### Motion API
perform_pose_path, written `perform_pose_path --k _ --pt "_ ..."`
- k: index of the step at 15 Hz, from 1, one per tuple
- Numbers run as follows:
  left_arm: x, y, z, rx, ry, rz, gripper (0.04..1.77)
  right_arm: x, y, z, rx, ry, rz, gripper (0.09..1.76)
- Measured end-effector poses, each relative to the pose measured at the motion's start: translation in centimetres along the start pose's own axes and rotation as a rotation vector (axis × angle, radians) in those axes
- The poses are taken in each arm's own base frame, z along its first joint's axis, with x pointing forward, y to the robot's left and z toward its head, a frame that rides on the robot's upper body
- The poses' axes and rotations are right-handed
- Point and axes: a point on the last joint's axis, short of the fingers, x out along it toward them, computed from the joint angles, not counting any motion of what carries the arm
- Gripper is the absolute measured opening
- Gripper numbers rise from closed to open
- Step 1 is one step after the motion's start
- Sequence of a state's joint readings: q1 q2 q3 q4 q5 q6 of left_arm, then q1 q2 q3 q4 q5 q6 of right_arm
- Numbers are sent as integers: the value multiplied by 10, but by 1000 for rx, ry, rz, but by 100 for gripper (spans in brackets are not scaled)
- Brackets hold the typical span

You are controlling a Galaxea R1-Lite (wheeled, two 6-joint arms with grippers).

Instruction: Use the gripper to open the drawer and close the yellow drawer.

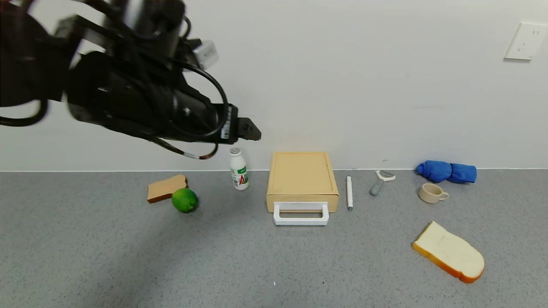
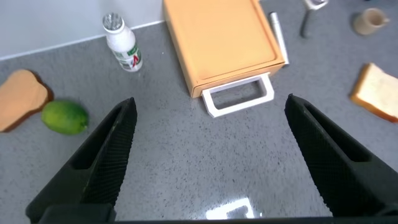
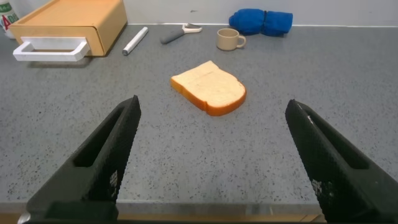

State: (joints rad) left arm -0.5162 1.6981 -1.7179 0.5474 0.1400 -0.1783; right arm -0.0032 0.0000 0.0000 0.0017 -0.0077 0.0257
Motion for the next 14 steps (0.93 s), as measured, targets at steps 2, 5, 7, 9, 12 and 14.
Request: perform_pose_path --k 2,5,7,9,12,14 --pt "-46 9 -3 30 -57 -60 172 0 0 0 0 0 0 171" --pt "-107 21 -20 69 -147 -107 172 0 0 0 0 0 0 171" --pt "-137 27 -34 77 -232 -125 172 0 0 0 0 0 0 171" --pt "-164 33 -52 79 -307 -134 172 0 0 0 0 0 0 171" --pt "-198 43 -85 79 -386 -135 172 0 0 0 0 0 0 171" --pt "-220 50 -109 74 -433 -127 172 0 0 0 0 0 0 171"
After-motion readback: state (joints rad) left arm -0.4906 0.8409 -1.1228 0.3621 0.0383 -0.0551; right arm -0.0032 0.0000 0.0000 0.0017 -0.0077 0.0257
